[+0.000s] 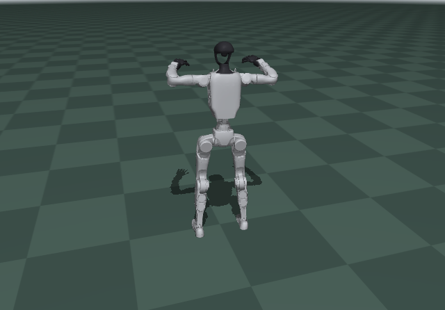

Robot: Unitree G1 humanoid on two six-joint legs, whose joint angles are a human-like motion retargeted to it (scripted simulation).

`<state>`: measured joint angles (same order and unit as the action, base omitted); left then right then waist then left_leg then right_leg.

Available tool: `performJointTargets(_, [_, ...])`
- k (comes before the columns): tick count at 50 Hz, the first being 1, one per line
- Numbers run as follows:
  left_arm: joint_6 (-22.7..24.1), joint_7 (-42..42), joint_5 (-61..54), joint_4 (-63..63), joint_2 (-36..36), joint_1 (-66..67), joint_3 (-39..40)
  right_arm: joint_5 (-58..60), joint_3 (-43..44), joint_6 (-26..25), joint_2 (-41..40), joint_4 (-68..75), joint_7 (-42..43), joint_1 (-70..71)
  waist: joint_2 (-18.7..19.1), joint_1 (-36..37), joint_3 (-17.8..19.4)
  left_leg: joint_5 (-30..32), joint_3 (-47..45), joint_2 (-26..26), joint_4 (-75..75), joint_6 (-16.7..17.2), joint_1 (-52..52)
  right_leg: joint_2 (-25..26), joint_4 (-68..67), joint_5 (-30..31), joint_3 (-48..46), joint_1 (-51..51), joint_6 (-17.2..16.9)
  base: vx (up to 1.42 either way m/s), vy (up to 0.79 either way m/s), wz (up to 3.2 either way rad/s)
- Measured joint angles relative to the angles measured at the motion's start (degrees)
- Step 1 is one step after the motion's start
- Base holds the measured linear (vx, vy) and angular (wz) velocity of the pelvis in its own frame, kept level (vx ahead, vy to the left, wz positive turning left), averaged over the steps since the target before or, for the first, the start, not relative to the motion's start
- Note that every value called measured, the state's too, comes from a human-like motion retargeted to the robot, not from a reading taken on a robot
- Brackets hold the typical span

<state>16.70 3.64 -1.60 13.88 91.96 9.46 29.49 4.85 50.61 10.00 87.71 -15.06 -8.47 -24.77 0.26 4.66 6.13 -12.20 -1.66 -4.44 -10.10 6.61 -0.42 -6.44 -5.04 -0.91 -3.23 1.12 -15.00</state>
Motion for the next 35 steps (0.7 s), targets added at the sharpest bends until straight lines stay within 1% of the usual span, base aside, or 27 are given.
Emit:
performJointTargets(7, [0.64,0.00,0.47,-0.06,0.94,-0.92,-1.39,-0.39,-1.53,0.41,-0.51,-0.12,-1.04,0.38,0.13,-0.31,0.29,1.12,2.07,-0.37,2.00,0.17,0.05,0.40,2.10,1.04,-0.74,-1.16,0.00,0.00,0.01,0.01])
performJointTargets(15, [-0.35,0.12,1.72,-2.70,2.94,-2.66,-3.34,-1.57,-3.73,0.34,0.81,-0.47,-1.23,2.48,0.35,-2.22,-2.20,2.24,4.15,0.07,5.89,-0.09,1.43,-0.24,0.65,-0.41,-1.94,-1.29,0.00,0.05,0.05,0.13])
performJointTargets(23, [-0.57,0.03,0.86,-2.34,2.38,-2.69,-1.96,-1.75,-2.54,-0.34,2.07,0.02,-1.90,1.46,0.51,-2.11,-4.64,1.47,4.83,-0.33,6.07,0.42,1.86,0.13,0.06,-1.49,-2.26,-1.77,0.00,0.03,0.01,0.04])
performJointTargets(28, [-0.76,0.13,0.57,-1.63,1.72,-2.75,-1.16,-2.30,-2.41,-0.76,2.06,-0.16,-1.84,1.69,0.18,-1.54,-5.31,0.97,4.82,-0.47,5.54,0.55,1.86,0.29,-0.19,-2.03,-2.16,-1.90,0.00,0.00,0.00,0.00])
performJointTargets(35, [-0.92,0.43,0.79,-1.01,1.41,-3.67,-1.99,-2.61,-4.60,-0.82,2.28,-0.54,-1.84,3.72,-0.57,-0.70,-5.33,0.61,4.66,-0.11,5.09,0.25,2.09,-0.10,-1.08,-3.00,-1.90,-1.87,0.00,0.00,0.00,0.00])
